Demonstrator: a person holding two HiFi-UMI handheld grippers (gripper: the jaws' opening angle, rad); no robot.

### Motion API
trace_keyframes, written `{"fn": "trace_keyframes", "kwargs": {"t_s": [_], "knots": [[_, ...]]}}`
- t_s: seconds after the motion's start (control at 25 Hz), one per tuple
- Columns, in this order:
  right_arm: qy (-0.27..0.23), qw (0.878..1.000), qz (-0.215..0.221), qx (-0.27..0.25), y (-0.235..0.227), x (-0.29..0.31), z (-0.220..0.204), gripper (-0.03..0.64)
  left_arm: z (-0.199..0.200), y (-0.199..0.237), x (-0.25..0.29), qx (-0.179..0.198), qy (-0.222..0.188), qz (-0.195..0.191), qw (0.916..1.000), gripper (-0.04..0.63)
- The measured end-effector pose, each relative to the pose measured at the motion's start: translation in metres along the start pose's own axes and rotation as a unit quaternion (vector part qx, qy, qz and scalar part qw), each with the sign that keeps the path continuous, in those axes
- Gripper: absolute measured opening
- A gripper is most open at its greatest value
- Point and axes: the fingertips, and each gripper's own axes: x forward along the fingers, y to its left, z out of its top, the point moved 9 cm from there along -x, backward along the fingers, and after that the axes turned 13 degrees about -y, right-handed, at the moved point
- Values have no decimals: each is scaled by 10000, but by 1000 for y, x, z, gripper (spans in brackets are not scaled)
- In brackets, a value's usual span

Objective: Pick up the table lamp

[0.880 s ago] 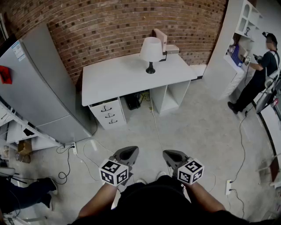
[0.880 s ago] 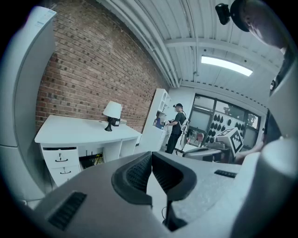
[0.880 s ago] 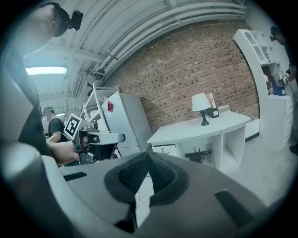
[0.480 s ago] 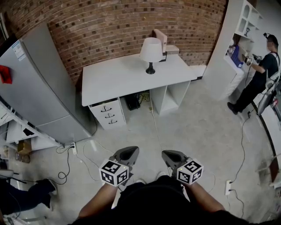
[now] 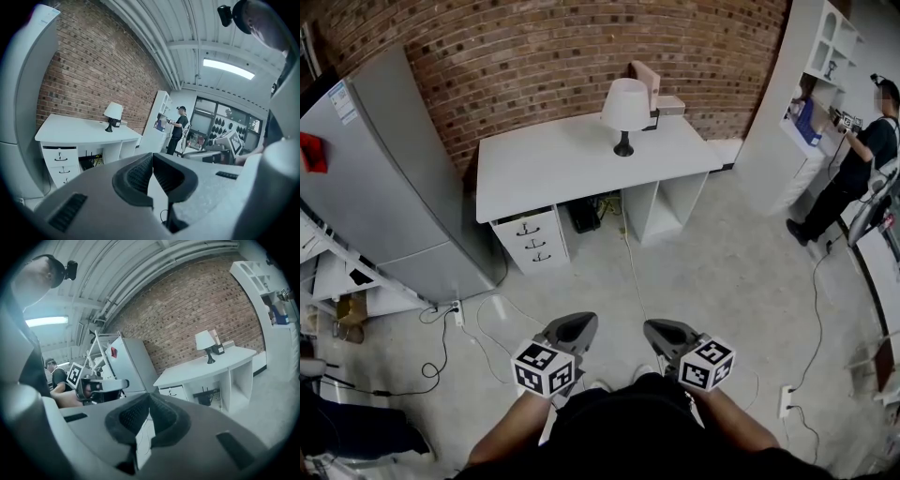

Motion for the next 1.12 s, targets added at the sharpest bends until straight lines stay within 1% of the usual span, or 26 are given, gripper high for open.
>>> {"fn": "trace_keyframes", "kwargs": {"t_s": [0.28, 0.56, 0.68, 0.8, 0.88, 0.96, 1.0, 1.04, 1.08, 1.12], "knots": [[-26, 10000, 79, 25, 4, -1, -1, 6, 2, -3, -1, -11, -56, -57, 10000, 3], [-110, 9999, 98, 74, 4, -5, 0, 12, 1, -5, -3, 9, -30, -58, 10000, 3], [-189, 9995, 135, 211, 3, -6, 0, 20, 0, -5, -4, -164, -62, -100, 9998, 3], [-352, 9979, 222, 498, 1, -7, 1, 27, 0, -4, -5, -461, -177, -171, 9986, 3], [-473, 9963, 291, 657, 1, -8, 3, 38, 0, -3, -7, -571, -260, -165, 9979, 5], [-562, 9949, 412, 726, 2, -7, 4, 75, 0, -2, -9, -571, -288, -184, 9978, 7], [-595, 9942, 498, 738, 4, -7, 5, 117, 0, -2, -9, -551, -280, -221, 9978, 44], [-627, 9935, 588, 751, 6, -6, 6, 166, 0, -3, -9, -528, -273, -262, 9979, 113], [-665, 9925, 672, 770, 8, -6, 8, 208, 0, -4, -10, -508, -280, -292, 9979, 151], [-710, 9915, 743, 798, 10, -5, 9, 245, 1, -4, -10, -494, -303, -305, 9979, 170]]}}
